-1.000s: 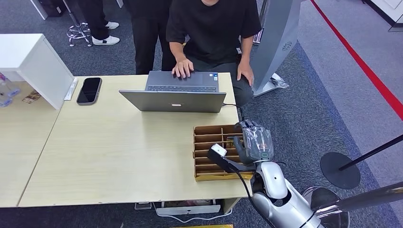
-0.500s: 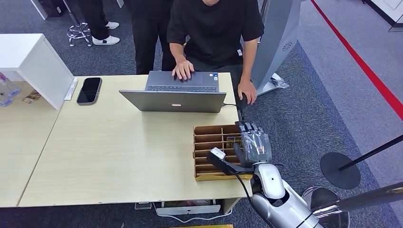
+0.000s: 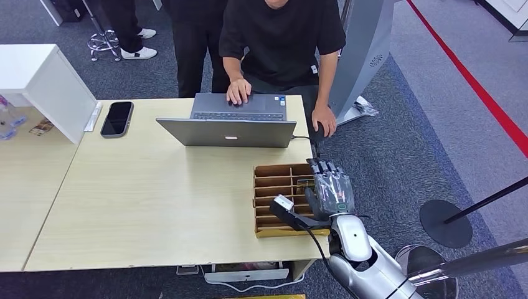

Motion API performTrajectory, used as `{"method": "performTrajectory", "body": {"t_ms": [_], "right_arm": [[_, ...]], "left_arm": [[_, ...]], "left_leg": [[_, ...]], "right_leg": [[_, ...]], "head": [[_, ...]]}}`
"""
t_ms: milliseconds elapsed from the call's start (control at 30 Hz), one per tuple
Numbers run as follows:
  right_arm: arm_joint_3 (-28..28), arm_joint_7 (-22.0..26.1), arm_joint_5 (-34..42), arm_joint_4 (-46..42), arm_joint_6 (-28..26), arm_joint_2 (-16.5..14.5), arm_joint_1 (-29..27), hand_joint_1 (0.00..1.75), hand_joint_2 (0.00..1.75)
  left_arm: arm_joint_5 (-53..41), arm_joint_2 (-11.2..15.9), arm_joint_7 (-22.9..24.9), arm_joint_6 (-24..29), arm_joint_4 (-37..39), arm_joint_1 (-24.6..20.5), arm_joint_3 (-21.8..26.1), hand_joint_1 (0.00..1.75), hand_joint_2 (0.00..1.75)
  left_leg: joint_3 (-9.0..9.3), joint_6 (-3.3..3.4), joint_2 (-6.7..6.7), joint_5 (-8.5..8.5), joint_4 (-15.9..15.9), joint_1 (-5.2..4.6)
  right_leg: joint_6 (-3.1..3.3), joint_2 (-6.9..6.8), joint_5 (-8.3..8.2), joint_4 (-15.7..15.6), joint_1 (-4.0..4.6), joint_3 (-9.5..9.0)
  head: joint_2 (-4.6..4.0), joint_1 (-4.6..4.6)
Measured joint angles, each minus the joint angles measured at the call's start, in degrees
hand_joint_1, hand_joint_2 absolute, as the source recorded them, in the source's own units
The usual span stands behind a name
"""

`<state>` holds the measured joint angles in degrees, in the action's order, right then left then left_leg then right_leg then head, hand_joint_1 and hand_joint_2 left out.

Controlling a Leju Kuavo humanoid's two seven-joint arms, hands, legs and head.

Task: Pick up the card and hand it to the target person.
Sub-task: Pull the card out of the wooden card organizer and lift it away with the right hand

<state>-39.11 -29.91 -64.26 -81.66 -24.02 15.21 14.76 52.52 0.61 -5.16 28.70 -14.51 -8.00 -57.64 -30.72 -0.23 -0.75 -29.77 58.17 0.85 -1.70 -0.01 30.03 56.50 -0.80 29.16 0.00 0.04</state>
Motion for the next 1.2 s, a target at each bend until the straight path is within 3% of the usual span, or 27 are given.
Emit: {"method": "performTrajectory", "body": {"t_ms": [300, 433, 700, 1033, 1067, 1200], "right_arm": [[-0.14, -0.34, -0.81, -0.16, 0.08, 0.00, -0.03, 0.62, 1.75], [-0.17, -0.34, -0.88, -0.17, 0.10, 0.00, -0.03, 0.84, 1.75], [-0.33, -0.33, -1.03, -0.17, 0.72, 0.00, -0.04, 0.98, 1.75], [-1.11, -0.26, -1.25, -0.17, 1.09, 0.00, -0.04, 0.87, 1.75], [-1.14, -0.25, -1.25, -0.17, 1.09, 0.00, -0.04, 0.89, 1.75], [-1.29, -0.22, -1.27, -0.17, 1.17, 0.00, -0.04, 1.32, 1.75]], "left_arm": [[0.00, 0.00, -0.10, 0.04, 0.00, 0.01, 0.00, 0.00, 0.00], [0.00, 0.00, -0.10, 0.04, 0.00, 0.01, 0.00, 0.00, 0.00], [0.00, -0.02, -0.09, 0.04, 0.00, 0.01, -0.02, 0.00, 0.00], [0.00, -0.02, -0.08, 0.04, 0.00, 0.01, -0.02, 0.00, 0.00], [0.00, -0.02, -0.08, 0.04, 0.00, 0.01, -0.02, 0.00, 0.00], [0.00, -0.02, -0.10, 0.06, 0.00, 0.01, -0.02, 0.00, 0.00]], "left_leg": [[0.00, 0.00, 0.00, 0.00, 0.00, 0.00], [0.00, 0.00, 0.00, 0.00, 0.00, 0.00], [-0.02, 0.00, 0.00, 0.00, 0.00, 0.00], [-0.02, 0.00, 0.00, 0.00, 0.00, 0.00], [-0.02, 0.00, 0.00, 0.00, 0.00, 0.00], [-0.02, 0.00, 0.00, 0.00, 0.00, 0.00]], "right_leg": [[0.00, 0.00, 0.00, 0.00, 0.00, 0.00], [0.00, 0.00, 0.00, 0.00, 0.00, 0.00], [0.00, 0.00, 0.00, 0.00, 0.00, 0.02], [0.00, 0.00, 0.00, 0.00, 0.00, 0.01], [0.00, 0.00, 0.00, 0.00, 0.00, 0.01], [0.00, 0.00, 0.00, 0.00, 0.00, 0.01]], "head": [[0.00, -0.02], [0.00, -0.01], [0.00, 0.00], [0.00, -0.02], [0.00, -0.01], [0.00, -0.02]]}}
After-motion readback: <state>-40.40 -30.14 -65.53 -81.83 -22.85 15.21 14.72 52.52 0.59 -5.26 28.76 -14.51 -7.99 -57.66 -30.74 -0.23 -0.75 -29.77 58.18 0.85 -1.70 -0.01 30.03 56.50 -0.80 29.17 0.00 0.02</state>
